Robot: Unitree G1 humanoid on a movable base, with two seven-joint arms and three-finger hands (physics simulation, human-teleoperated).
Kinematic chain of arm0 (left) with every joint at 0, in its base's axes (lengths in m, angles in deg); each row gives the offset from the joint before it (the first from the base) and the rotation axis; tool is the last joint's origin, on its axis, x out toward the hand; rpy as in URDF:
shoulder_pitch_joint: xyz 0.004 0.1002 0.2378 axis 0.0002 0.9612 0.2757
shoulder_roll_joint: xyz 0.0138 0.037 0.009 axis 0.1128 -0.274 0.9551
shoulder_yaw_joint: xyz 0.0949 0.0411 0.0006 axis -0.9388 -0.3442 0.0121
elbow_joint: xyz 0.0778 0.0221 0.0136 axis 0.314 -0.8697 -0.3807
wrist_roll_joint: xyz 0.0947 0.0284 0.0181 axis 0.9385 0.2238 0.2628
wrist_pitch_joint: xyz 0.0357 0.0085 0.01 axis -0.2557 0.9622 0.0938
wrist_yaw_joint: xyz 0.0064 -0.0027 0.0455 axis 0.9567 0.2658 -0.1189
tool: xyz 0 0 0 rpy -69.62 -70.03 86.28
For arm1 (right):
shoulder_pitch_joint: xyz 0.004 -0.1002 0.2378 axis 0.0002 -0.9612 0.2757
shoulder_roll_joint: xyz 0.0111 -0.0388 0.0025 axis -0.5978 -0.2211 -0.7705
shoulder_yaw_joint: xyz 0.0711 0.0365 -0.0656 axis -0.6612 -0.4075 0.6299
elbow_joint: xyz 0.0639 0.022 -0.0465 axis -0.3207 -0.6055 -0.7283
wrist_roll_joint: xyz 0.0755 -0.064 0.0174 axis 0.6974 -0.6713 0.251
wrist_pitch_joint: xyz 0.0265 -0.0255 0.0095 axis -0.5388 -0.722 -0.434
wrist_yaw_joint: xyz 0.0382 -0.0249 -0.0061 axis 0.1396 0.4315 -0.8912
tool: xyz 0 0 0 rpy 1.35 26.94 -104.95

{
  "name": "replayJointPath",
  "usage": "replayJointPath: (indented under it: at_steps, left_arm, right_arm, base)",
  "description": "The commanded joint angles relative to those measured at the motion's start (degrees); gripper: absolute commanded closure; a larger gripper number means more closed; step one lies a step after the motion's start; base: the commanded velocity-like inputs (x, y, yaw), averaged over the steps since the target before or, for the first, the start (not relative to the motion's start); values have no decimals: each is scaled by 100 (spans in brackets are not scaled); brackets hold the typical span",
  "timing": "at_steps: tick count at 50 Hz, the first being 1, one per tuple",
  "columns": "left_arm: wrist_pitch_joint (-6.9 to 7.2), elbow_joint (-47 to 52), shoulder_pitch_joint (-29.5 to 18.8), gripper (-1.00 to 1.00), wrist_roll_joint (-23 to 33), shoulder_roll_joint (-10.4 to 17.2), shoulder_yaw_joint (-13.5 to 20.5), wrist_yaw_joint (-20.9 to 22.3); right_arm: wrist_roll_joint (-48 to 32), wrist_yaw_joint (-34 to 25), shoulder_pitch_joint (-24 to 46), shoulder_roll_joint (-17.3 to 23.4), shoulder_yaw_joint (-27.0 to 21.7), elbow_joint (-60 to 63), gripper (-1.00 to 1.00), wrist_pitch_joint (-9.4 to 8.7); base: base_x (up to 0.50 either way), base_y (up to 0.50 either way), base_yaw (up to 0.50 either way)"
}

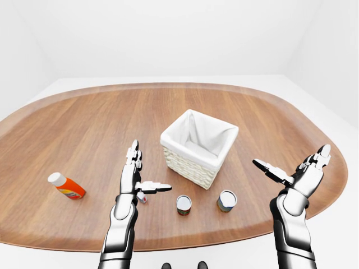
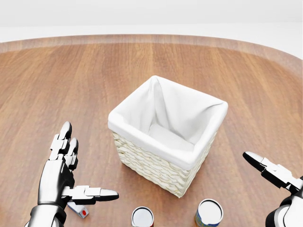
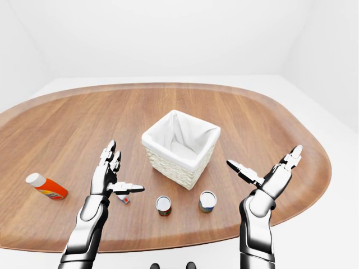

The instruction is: Pick up the alphabet soup and the cream cheese box, and put them in the basket.

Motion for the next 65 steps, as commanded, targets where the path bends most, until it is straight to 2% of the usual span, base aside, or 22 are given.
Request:
replayJointPath:
  at_steps: [1, 3, 16, 28, 33, 37, 41, 44, 46, 49, 56, 65]
  left_arm:
    - [16, 28, 9, -100, 0, -1, -1, 0]
    - [-18, 10, 19, -100, -2, 0, 2, 5]
    - [88, 151, 50, -100, 6, -8, -13, 0]
    - [66, 122, 33, -100, 3, -6, -6, 0]
    - [64, 122, 33, -100, 3, -6, -7, 0]
    - [67, 123, 33, -100, 2, -6, -7, -1]
    - [8, 86, 33, -100, -1, -5, -4, 8]
    - [11, 93, 37, -100, -1, -6, -5, 7]
    - [17, 106, 44, -100, 1, -8, -8, 4]
    - [42, 129, 52, -100, 3, -10, -11, 0]
    - [69, 153, 57, -100, 4, -10, -14, 1]
    - [-6, 31, 6, -100, -3, -2, 3, 5]
  right_arm:
    - [-1, 0, 7, 4, 5, -22, -100, 8]
    - [8, 0, 4, 3, -2, -11, -100, -1]
    - [34, 0, 36, 21, -4, -80, -100, 27]
    - [28, 0, 32, 22, -5, -89, -100, 40]
    - [44, 0, 13, 16, -9, -17, -100, -16]
    - [42, 0, 16, 15, -11, -59, -100, 26]
    - [48, 0, 10, 16, -11, -38, -100, 6]
    - [47, 0, 5, 13, -12, -2, -100, -25]
    - [46, 0, 16, 14, -16, -70, -100, 34]
    - [48, 0, 21, 17, -13, -75, -100, 29]
    - [58, 0, 8, 15, -11, 1, -100, -39]
    - [60, 0, 19, 11, -17, -24, -100, -23]
  base:
    - [11, 0, 0]
    - [11, 0, 0]
    - [11, 0, 0]
    - [10, 0, 0]
    - [9, 0, 0]
    - [8, 0, 0]
    - [8, 0, 0]
    - [8, 0, 0]
    - [8, 0, 0]
    - [8, 0, 0]
    - [8, 0, 0]
    - [8, 0, 0]
